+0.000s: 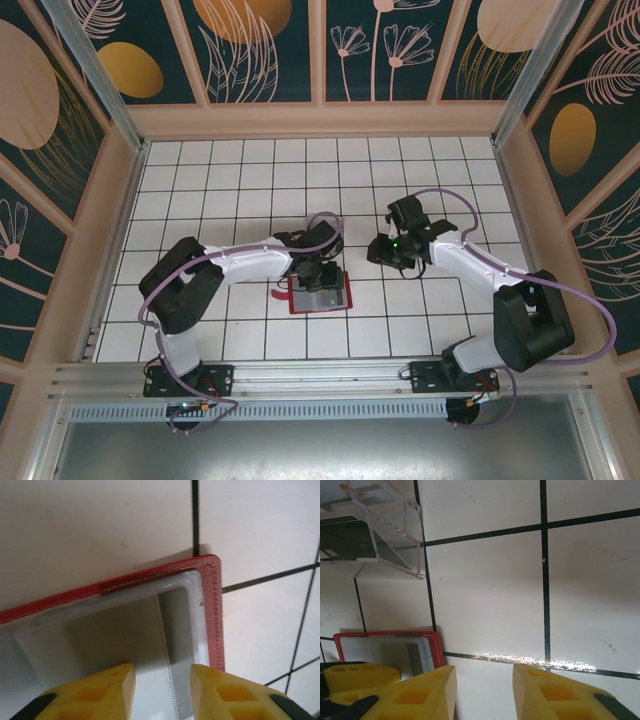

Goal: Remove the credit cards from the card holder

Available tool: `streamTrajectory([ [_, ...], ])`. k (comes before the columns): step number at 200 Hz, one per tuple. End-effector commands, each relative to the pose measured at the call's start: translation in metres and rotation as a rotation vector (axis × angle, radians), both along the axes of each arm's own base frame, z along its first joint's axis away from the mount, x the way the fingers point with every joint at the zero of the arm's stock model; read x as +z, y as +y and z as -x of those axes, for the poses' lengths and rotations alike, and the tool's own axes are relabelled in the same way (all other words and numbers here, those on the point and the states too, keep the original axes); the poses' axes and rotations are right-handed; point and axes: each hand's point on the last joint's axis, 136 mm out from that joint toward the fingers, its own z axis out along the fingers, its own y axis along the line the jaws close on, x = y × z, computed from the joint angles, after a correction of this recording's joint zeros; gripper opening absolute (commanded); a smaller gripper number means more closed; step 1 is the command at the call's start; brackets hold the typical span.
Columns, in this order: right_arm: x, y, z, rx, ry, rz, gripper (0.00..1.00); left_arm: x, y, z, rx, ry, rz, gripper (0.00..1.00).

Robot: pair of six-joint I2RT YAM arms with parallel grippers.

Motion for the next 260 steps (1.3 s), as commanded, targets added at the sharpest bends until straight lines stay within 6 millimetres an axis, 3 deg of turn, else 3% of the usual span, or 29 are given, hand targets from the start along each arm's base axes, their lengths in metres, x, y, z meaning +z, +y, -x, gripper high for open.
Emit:
streamTrajectory([
  [1,0.0,-0.003,0.005,0.016,-0.004,-0.004,0.36,-0.013,0.02,0.003,-0.009,-0.001,-0.158,0.37],
  [218,-0.013,-0.011,0.004,0.048,-0.005,0.001,0.36,0.0,0.024,0.008,-0.132,-0.069,-0.561,0.44],
  [260,-0.01,-0.01,0.004,0.05,-0.012,-0.011,0.36,0.0,0.019,0.009,-0.139,-0.068,-0.547,0.44],
])
